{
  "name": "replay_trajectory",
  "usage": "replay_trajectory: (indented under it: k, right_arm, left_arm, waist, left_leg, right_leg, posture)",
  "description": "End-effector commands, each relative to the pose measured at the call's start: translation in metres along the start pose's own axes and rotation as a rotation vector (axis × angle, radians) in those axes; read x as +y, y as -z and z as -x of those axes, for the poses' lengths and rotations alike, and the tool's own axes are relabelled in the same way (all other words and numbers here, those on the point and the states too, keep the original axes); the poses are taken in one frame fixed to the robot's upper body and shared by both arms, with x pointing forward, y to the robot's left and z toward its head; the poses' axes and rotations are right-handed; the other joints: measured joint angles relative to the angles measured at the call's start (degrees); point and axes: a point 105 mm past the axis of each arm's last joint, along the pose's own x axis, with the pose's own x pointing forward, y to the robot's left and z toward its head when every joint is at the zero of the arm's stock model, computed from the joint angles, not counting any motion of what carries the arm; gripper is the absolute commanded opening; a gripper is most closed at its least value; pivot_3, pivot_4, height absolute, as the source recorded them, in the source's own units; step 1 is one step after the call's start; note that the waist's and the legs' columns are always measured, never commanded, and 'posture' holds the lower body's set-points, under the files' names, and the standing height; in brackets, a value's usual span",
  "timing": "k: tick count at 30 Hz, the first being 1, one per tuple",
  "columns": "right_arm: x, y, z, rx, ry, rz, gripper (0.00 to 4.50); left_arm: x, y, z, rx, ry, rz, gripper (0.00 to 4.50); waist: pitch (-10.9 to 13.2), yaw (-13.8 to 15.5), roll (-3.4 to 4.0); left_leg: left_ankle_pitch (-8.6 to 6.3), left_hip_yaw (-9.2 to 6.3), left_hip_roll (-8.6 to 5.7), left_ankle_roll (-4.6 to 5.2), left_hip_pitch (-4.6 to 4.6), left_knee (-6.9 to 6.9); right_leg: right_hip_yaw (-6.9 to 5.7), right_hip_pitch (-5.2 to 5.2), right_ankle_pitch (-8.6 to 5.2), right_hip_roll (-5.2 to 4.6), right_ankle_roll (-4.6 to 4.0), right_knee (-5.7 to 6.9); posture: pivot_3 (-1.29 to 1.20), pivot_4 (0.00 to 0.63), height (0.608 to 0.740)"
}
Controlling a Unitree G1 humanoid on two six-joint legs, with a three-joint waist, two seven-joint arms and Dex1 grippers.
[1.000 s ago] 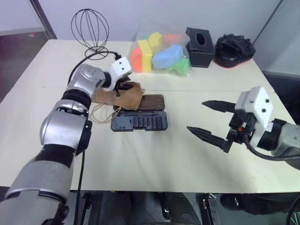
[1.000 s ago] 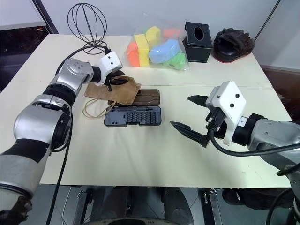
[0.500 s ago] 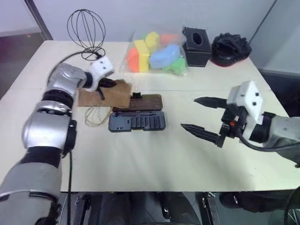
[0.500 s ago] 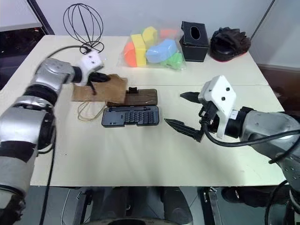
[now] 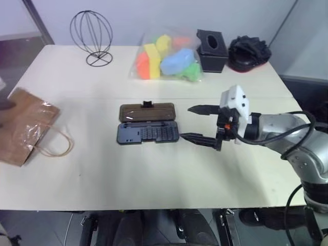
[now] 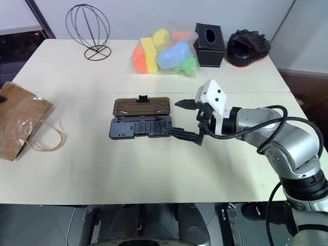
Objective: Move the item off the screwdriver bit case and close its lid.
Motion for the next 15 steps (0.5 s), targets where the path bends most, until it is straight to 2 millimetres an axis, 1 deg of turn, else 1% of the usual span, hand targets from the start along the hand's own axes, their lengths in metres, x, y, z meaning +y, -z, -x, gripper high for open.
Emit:
replay_trajectory:
  k: [1,4,8,9,10,11,12,13,15]
  right_arm:
    - [0.000,-0.007,-0.004,-0.023,-0.035,0.049,4.50]
    - [-0.001,-0.006,-0.007,-0.023,-0.055,0.052,4.50]
    - [-0.002,-0.004,-0.007,-0.013,-0.064,0.064,4.50]
    - [-0.003,-0.004,-0.007,-0.011,-0.064,0.066,4.50]
    - [-0.004,-0.004,-0.007,-0.009,-0.063,0.068,4.50]
    - [-0.004,-0.004,-0.006,-0.008,-0.062,0.069,4.50]
    - [-0.005,-0.004,-0.006,-0.007,-0.059,0.071,4.50]
    - [-0.007,-0.005,-0.006,-0.005,-0.055,0.072,4.50]
    - [-0.012,-0.004,-0.005,0.001,-0.043,0.074,4.50]
  left_arm:
    - [0.006,0.017,0.014,-0.008,-0.061,0.061,0.01]
    - [0.000,0.031,0.009,0.002,-0.085,0.105,0.01]
    - [-0.003,0.039,0.005,-0.002,-0.127,0.151,0.01]
    - [-0.005,0.041,0.003,-0.006,-0.134,0.166,0.55]
    - [-0.006,0.041,0.002,-0.013,-0.133,0.166,0.89]
    - [-0.007,0.038,0.003,-0.025,-0.138,0.162,1.36]
    - [-0.006,0.033,0.005,-0.047,-0.141,0.154,1.85]
    - [-0.003,0.026,0.010,-0.073,-0.147,0.157,2.50]
    - [0.000,0.011,0.019,-0.131,-0.138,0.169,3.42]
  waist:
    - [0.00,0.41,0.00]
    - [-0.02,0.89,-0.04]
    - [-0.02,1.32,-0.04]
    - [-0.02,1.38,-0.04]
    - [-0.02,1.41,-0.03]
    - [-0.02,1.41,-0.03]
    - [-0.02,1.41,-0.04]
    - [-0.03,1.42,-0.05]
    - [-0.04,1.42,-0.07]
  left_leg:
    - [0.00,-0.01,0.00,0.00,-0.01,0.00]
    - [0.00,-0.02,0.02,0.00,-0.01,0.01]
    - [0.00,0.01,0.02,-0.01,0.00,0.00]
    - [0.00,0.01,0.01,0.00,0.00,0.00]
    - [0.00,0.02,0.01,-0.01,0.00,0.00]
    - [0.00,0.02,0.01,0.00,0.00,0.00]
    - [0.00,0.03,0.01,0.00,0.01,0.00]
    - [0.00,0.03,0.01,-0.01,0.01,0.00]
    - [0.00,0.02,0.02,-0.01,0.00,0.00]
  right_leg:
    - [-0.01,0.00,0.00,-0.02,0.00,0.00]
    - [-0.06,0.00,0.00,-0.06,-0.01,0.00]
    - [-0.05,-0.01,0.01,-0.07,-0.01,0.00]
    - [-0.05,-0.01,0.01,-0.06,-0.01,0.00]
    - [-0.05,-0.01,0.01,-0.06,-0.01,0.00]
    - [-0.05,-0.01,0.01,-0.06,-0.01,0.01]
    - [-0.05,-0.01,0.01,-0.06,-0.01,0.01]
    - [-0.05,-0.01,0.01,-0.05,-0.02,0.01]
    - [-0.06,-0.01,0.01,-0.03,-0.02,0.00]
  posture:
    - [0.00,0.150,0.737]
    - [0.00,0.150,0.737]
    - [0.00,0.150,0.737]
    - [0.00,0.150,0.737]
    - [0.00,0.150,0.737]
    - [0.00,0.150,0.737]
    - [0.00,0.150,0.737]
    - [0.00,0.150,0.737]
    - [0.00,0.150,0.737]
